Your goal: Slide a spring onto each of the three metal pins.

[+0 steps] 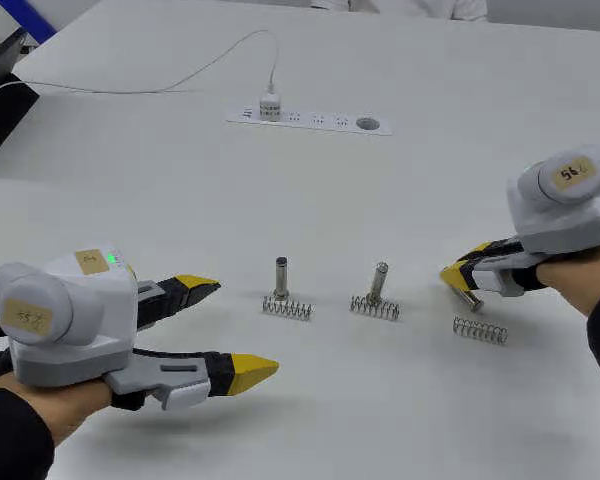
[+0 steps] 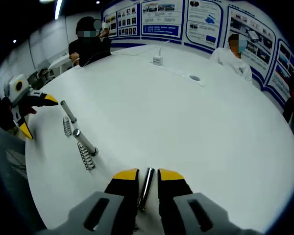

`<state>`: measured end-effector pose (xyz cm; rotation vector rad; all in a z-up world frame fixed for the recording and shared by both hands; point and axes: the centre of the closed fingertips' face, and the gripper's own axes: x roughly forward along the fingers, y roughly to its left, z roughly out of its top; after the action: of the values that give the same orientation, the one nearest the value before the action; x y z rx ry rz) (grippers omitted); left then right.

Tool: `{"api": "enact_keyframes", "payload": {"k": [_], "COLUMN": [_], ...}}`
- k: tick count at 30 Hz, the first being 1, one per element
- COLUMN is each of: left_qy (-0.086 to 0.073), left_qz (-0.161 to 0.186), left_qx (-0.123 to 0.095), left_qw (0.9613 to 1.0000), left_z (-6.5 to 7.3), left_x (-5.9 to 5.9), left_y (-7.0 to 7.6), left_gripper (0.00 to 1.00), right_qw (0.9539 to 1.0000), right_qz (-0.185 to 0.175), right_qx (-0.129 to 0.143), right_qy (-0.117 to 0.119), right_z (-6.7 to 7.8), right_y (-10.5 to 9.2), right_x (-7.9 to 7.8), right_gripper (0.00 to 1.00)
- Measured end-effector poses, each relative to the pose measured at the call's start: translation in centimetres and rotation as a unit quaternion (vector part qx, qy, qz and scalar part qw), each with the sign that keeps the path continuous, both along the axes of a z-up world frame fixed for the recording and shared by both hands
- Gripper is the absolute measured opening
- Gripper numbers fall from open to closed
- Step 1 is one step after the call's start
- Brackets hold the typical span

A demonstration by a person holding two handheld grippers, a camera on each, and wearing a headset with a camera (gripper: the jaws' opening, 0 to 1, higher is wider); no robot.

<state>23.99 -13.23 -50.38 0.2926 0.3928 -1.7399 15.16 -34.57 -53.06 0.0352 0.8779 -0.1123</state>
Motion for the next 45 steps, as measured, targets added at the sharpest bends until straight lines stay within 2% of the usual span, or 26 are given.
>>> {"api": "enact_keyframes", "payload": {"k": [6, 14, 30, 36, 39, 41, 43, 45], "left_qy": [0.003, 0.004, 0.002, 0.002, 0.002, 0.001, -0.001, -0.002], "left_qz": [0.003, 0.004, 0.005, 0.004, 0.004, 0.002, 0.001, 0.001], "left_qx": [-0.002, -0.002, -0.006, -0.006, -0.007, -0.007, -0.007, -0.007], "left_qw": [1.0, 1.0, 1.0, 1.0, 1.0, 1.0, 1.0, 1.0], "left_z": [0.0, 0.0, 0.3, 0.3, 0.4, 0.4, 0.5, 0.6], "left_x": [0.1, 0.1, 0.3, 0.3, 0.3, 0.2, 0.2, 0.2], "left_y": [0.1, 0.1, 0.1, 0.0, -0.2, -0.2, -0.2, -0.1], "left_gripper": [0.71, 0.71, 0.7, 0.7, 0.7, 0.7, 0.7, 0.7], "right_qw": [0.9997, 0.9992, 0.9981, 0.9966, 0.9967, 0.9971, 0.9975, 0.998], "right_qz": [-0.017, -0.028, -0.021, -0.023, -0.025, -0.029, -0.03, -0.034], "right_qx": [0.015, 0.017, 0.006, -0.005, -0.005, -0.001, -0.009, -0.002], "right_qy": [0.007, 0.023, 0.057, 0.079, 0.077, 0.071, 0.063, 0.054], "right_z": [-0.5, -0.8, -1.4, -1.5, -1.4, -1.4, -1.3, -0.8], "right_y": [-0.3, -0.3, -0.1, 0.0, -0.1, -0.2, -0.3, -0.1], "right_x": [0.0, 0.1, 0.0, 0.1, 0.0, 0.0, -0.1, -0.1], "right_gripper": [0.14, 0.12, 0.1, 0.09, 0.09, 0.09, 0.09, 0.09]}}
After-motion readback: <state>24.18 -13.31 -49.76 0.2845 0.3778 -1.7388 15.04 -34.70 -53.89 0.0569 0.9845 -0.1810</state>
